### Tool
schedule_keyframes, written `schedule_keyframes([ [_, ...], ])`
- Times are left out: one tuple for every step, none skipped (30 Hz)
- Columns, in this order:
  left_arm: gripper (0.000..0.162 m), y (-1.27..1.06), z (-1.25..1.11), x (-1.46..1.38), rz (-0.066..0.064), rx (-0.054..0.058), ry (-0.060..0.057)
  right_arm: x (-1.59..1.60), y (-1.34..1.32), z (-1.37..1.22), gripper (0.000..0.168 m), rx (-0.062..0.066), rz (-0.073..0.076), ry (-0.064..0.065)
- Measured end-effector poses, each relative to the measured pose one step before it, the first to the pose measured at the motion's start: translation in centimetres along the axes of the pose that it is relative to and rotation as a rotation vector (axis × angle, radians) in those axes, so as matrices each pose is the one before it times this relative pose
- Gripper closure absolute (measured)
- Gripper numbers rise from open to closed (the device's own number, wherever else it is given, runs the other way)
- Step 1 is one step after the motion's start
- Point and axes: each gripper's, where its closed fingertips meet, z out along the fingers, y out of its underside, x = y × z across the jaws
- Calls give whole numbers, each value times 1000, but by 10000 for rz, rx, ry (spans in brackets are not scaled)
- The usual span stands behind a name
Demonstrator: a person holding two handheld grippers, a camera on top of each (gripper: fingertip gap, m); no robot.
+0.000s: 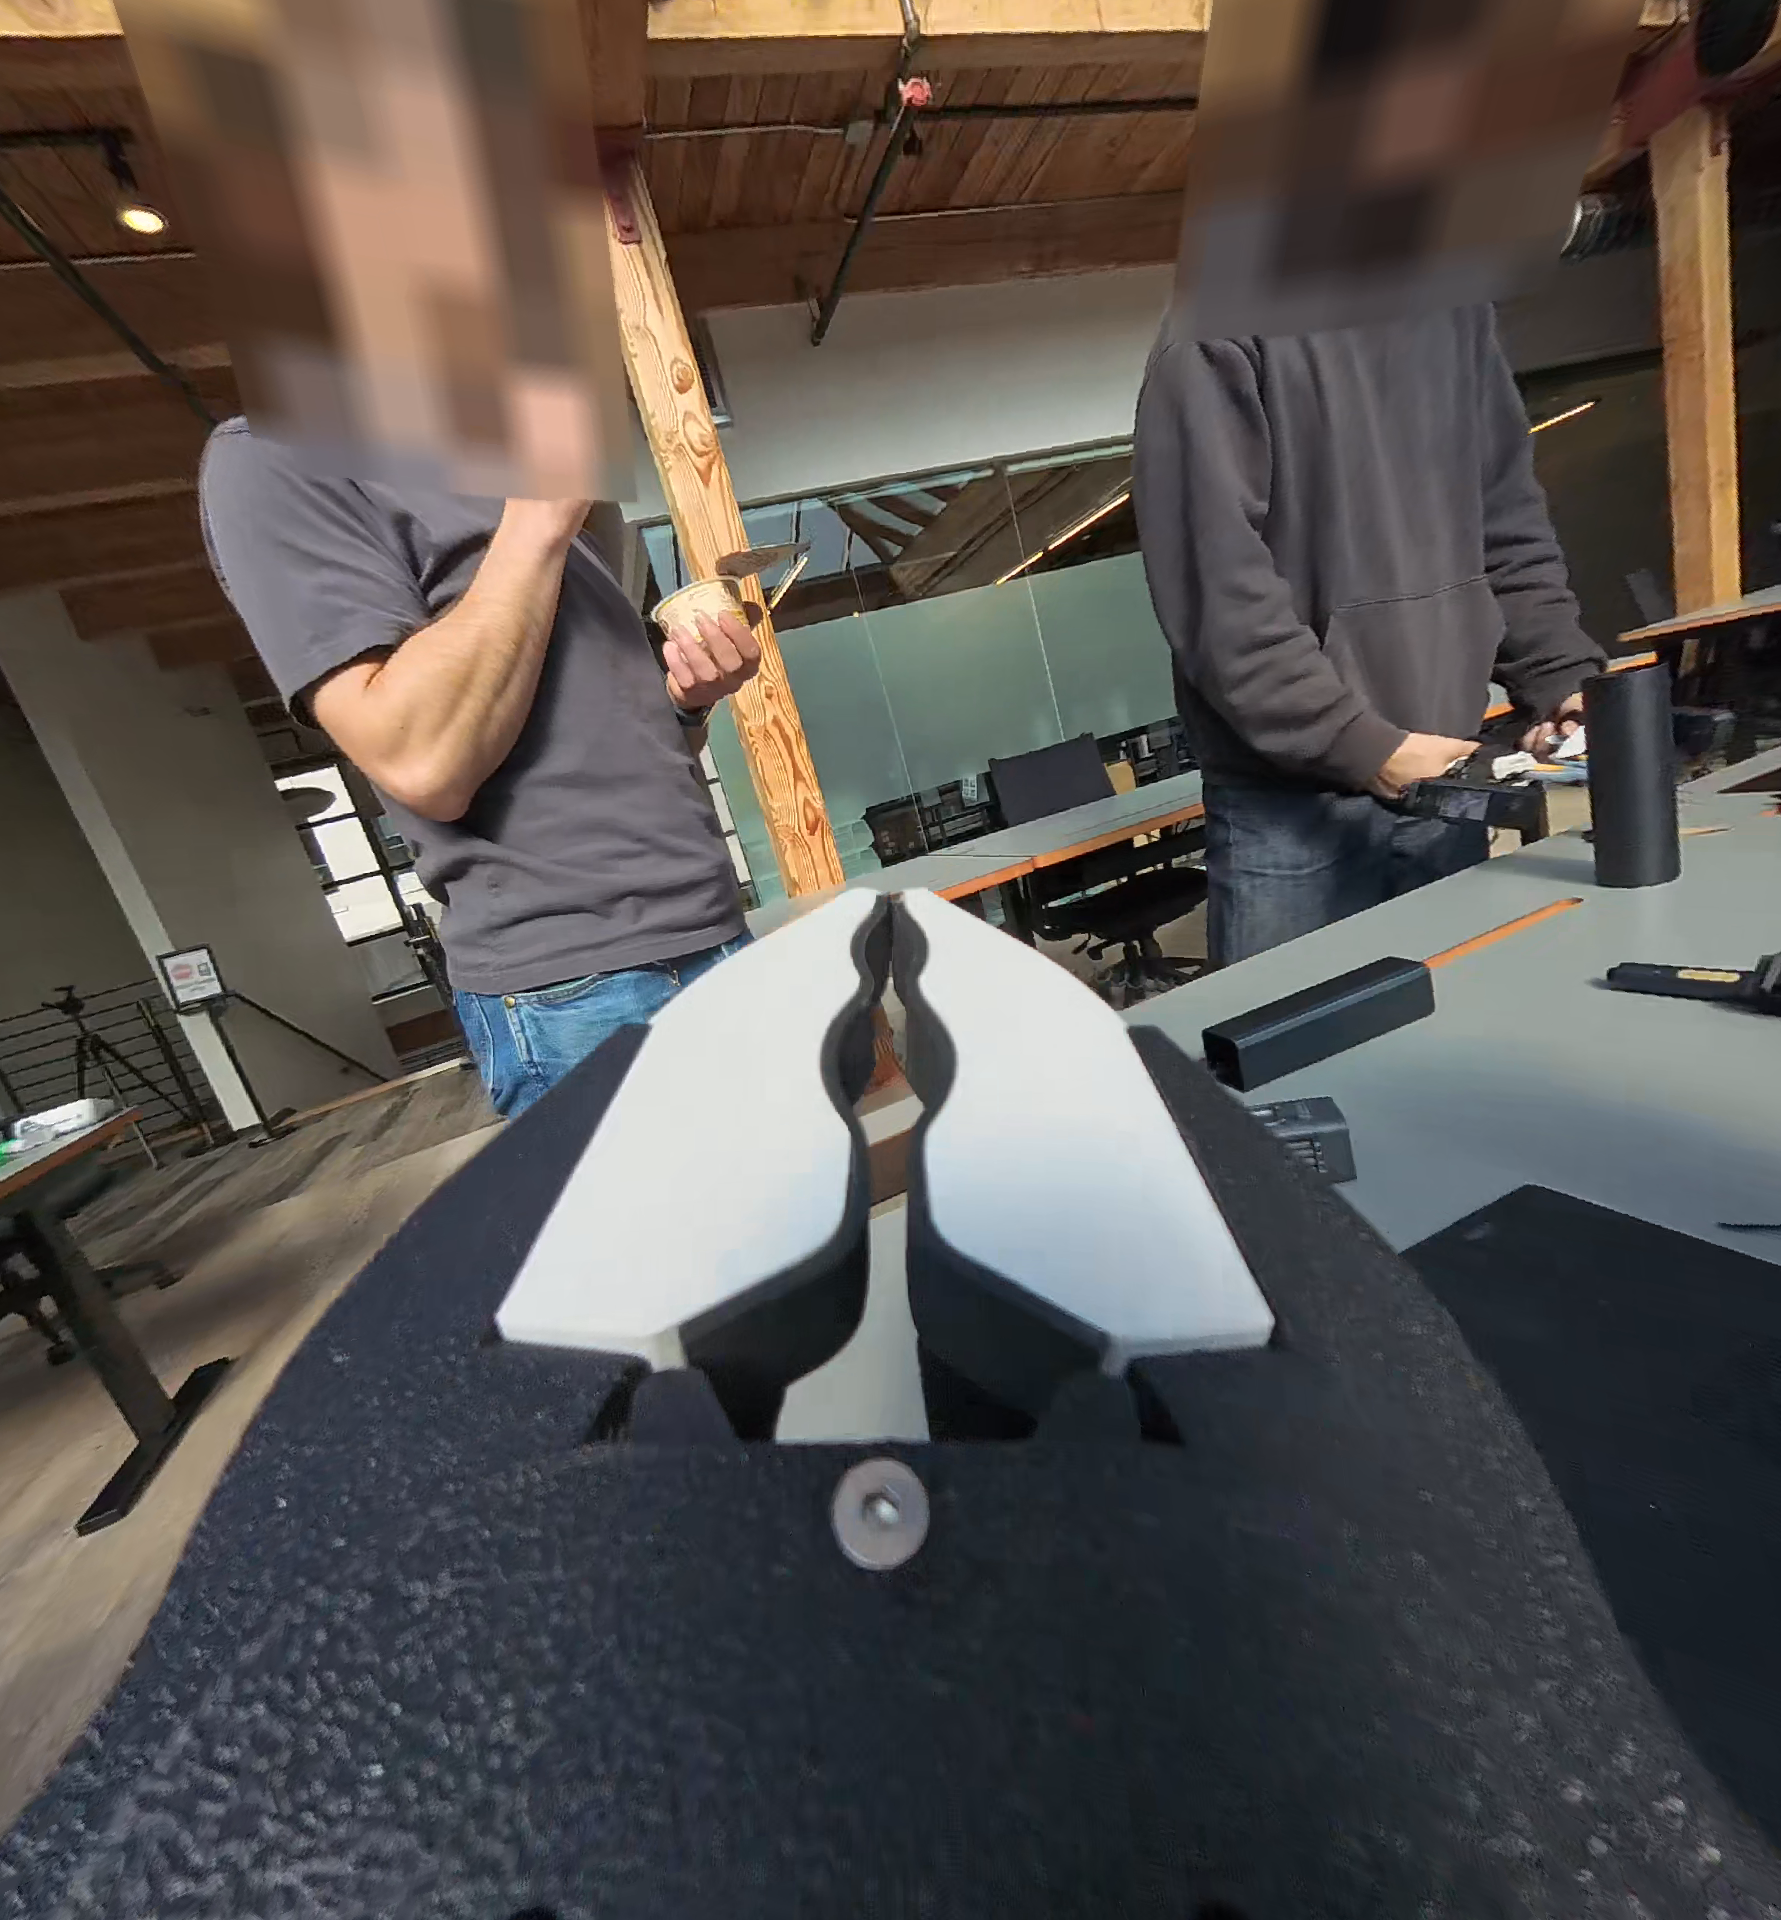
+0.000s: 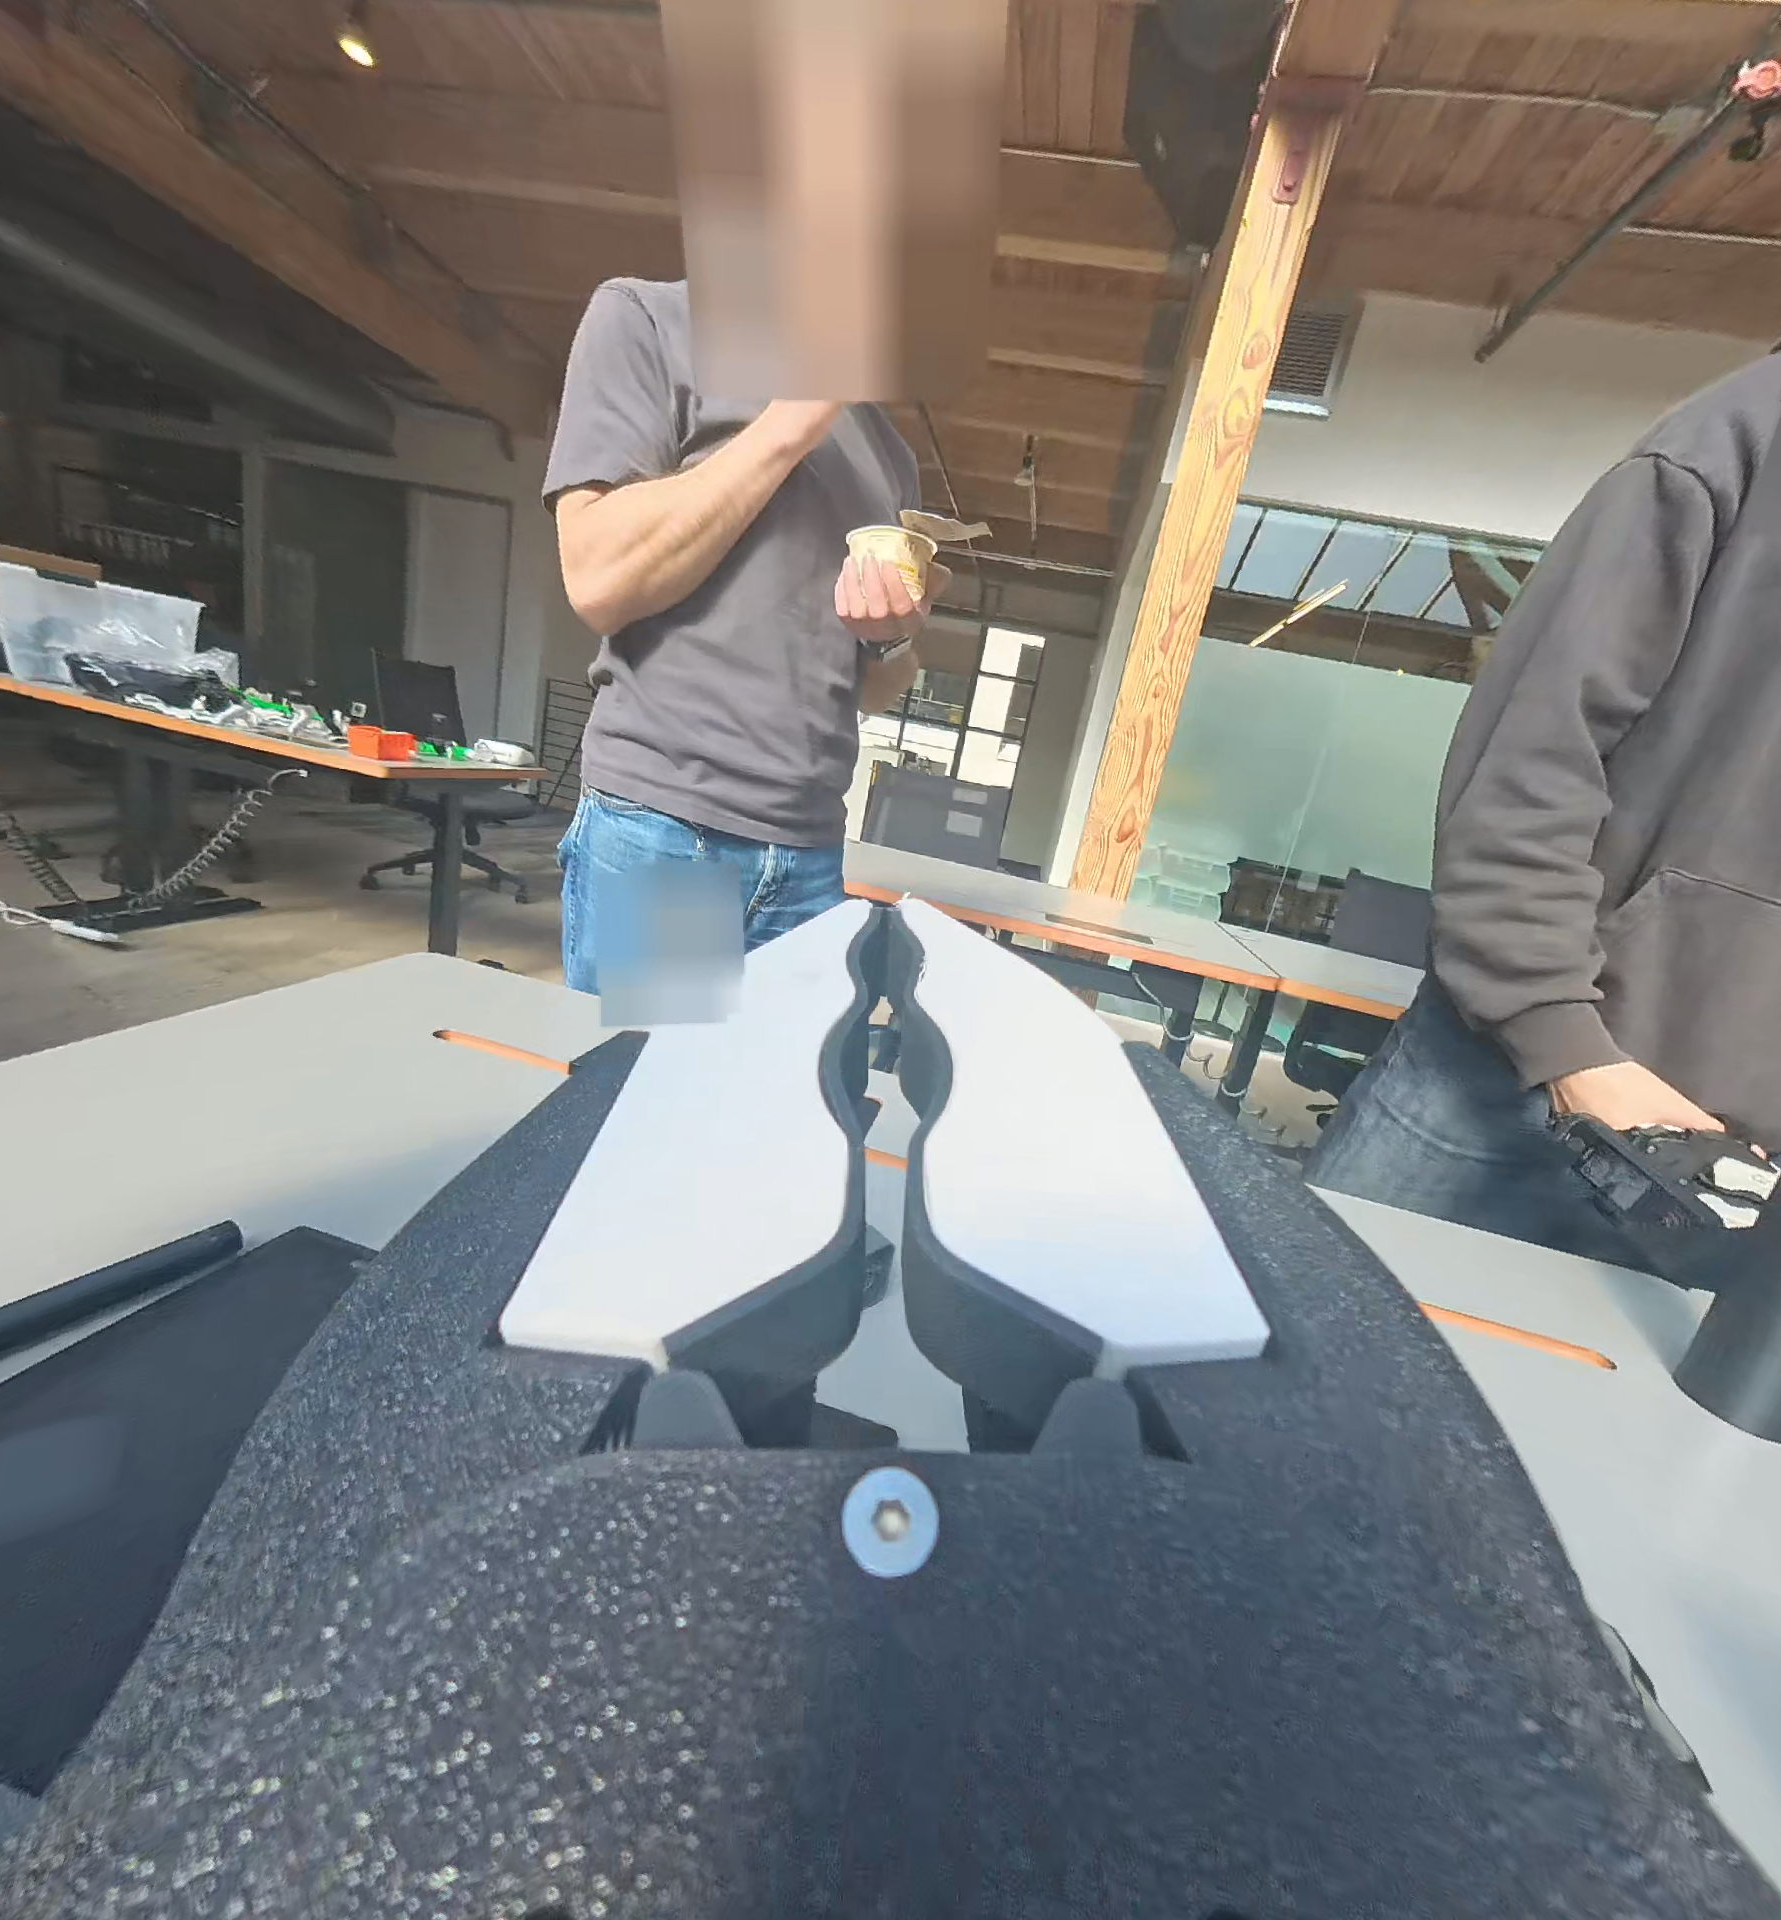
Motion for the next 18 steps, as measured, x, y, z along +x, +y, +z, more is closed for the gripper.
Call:
schedule_keyframes([
  [162,-478,-294,-289,146,210,-133,388,-447,-158,168,189,-181,241],
  [161,-398,-254,-285,-9,214,-123,766,-590,-208,148,258,-316,588],
  [138,-13,-49,-449,-7,-40,-270,292,-238,175,114,-83,-184,188],
  [131,481,124,-167,134,-368,-57,77,395,320,121,-514,28,-31],
  [125,422,-18,119,170,-249,166,-95,179,17,128,-135,-9,-171],
  [162,8,-316,268,110,142,303,-840,-255,-286,168,316,-165,-718],
  [162,-13,-239,157,-6,91,245,-379,18,-13,168,45,174,-328],
  [162,461,22,-310,32,-305,-97,-170,709,243,168,-403,83,-185],
  [162,540,178,-304,39,-339,-78,-170,865,381,168,-432,-49,-174],
  [157,384,176,-782,-169,-186,-456,585,398,295,139,-137,-4,437],
  [124,126,155,-627,-152,-33,-370,408,250,349,101,-68,62,291],
  [100,53,130,-241,-16,-49,-125,88,548,413,103,-369,183,6],
  [107,-20,71,-210,66,-28,-145,181,409,295,105,-241,169,90],
  [114,-106,-152,32,140,52,33,240,37,-204,107,143,-144,147],
  [162,-414,-379,606,97,297,474,-243,-213,-455,168,367,-345,-166],
  [162,-320,-141,427,-97,171,348,-624,-210,-207,168,237,-108,-420],
  [162,195,123,122,-69,-200,115,-387,317,69,168,-181,125,-291],
  [162,294,206,-20,-68,-212,22,-69,594,229,168,-302,154,-83],
])
